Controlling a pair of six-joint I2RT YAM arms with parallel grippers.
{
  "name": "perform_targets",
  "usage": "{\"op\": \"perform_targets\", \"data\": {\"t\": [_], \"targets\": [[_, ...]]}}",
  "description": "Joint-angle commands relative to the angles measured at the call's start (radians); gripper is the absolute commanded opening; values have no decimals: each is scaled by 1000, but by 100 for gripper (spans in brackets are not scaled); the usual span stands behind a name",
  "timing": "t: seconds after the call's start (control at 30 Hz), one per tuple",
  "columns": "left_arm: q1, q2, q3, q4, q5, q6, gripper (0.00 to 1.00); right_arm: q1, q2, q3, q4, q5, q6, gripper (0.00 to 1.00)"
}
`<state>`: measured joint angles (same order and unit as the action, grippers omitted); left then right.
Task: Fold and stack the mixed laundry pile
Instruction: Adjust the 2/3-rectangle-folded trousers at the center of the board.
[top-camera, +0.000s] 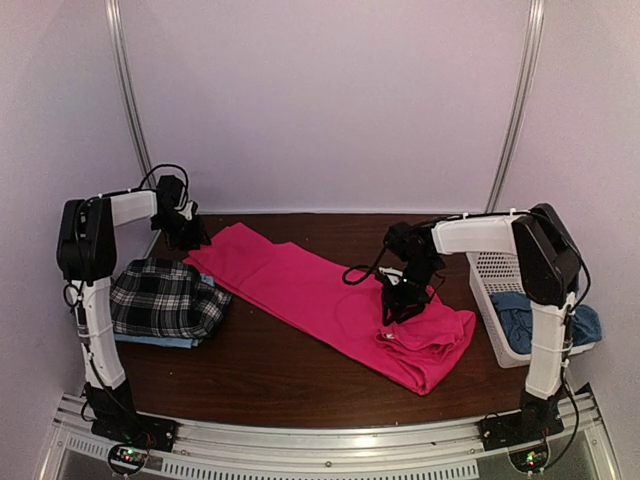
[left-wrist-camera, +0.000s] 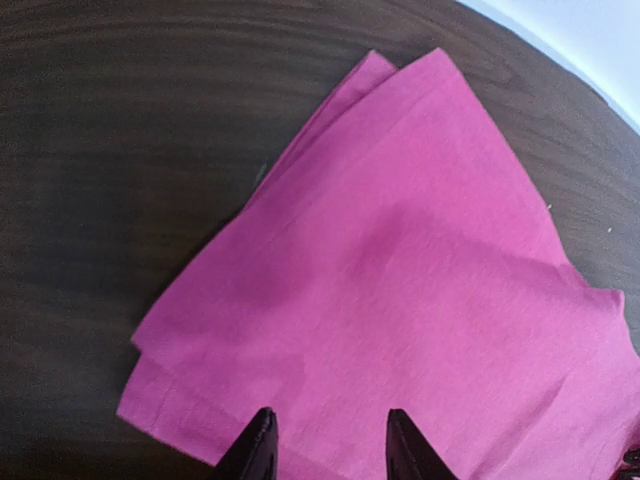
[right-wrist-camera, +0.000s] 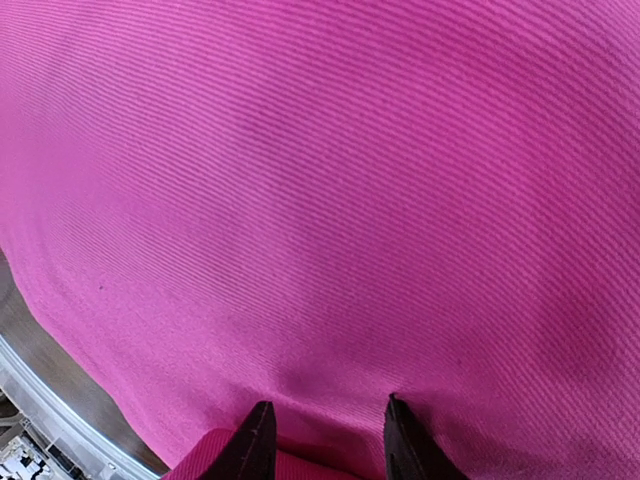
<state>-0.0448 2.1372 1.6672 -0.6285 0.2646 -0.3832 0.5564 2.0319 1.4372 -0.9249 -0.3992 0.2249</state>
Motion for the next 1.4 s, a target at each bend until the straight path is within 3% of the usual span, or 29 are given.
{"op": "perform_targets", "data": {"t": [0.0,0.23,0.47,0.63,0.97,1.37], "targets": [[-40,105,76,54,102,-27,36,-16,25,-90,21,81,62,39],[-69,226,132,32,79,-23,33,-19,-17,-178,40,91,95,40],[-125,434,428,-31,99,-42,32,-21,-69,-262,52,90,131,40],[-98,432,502,-3,85,-85,32,-17,-105,-198,48,101,109,40],[35,219,434,6,101,-132,34,48,-104,42,35,108,55,36],[36,249,334,81,154,-159,33,139,-3,199,80,76,-9,29]]}}
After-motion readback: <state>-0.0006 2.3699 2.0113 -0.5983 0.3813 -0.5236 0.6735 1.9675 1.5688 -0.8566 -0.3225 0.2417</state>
